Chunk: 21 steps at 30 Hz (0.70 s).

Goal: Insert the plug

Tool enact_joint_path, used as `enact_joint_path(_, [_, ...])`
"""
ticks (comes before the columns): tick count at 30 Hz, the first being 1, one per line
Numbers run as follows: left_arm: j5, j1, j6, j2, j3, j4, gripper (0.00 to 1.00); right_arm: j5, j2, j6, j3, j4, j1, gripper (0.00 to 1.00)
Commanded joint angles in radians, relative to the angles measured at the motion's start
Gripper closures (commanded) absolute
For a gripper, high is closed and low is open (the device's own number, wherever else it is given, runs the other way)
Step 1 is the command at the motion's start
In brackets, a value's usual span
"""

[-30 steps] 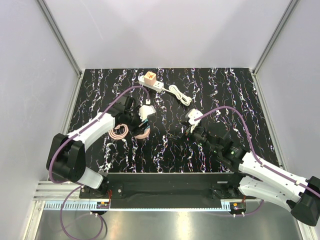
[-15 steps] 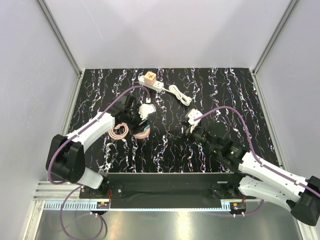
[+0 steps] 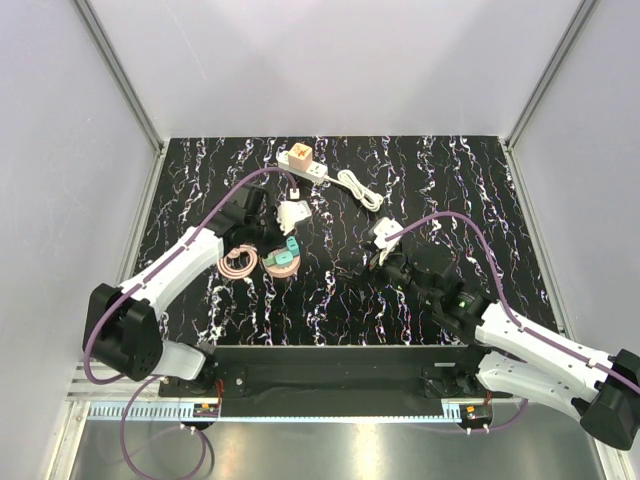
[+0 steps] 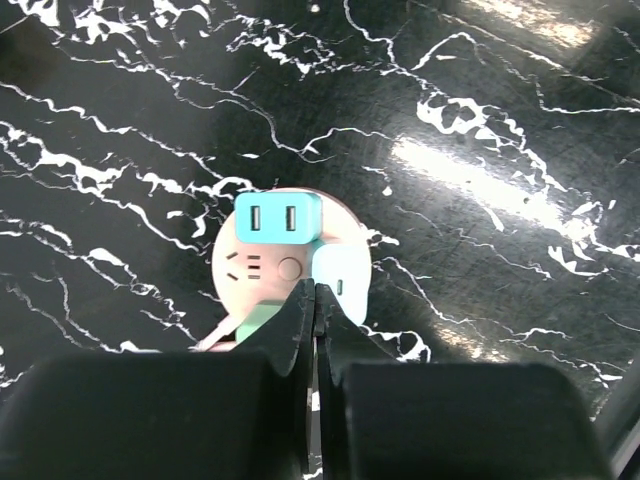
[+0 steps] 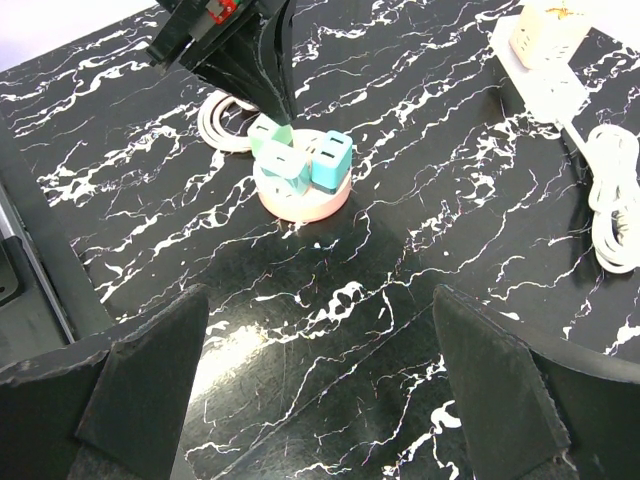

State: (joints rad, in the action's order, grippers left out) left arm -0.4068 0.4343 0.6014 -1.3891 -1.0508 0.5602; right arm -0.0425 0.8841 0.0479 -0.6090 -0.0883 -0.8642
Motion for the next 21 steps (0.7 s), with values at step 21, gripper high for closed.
enact_joint_path(21, [0.089, 0.017, -0.011, -0.188, 0.032, -0.039, 1.00, 0.027, 0.003, 0.018, -0.001, -0.034, -0.006, 0.00])
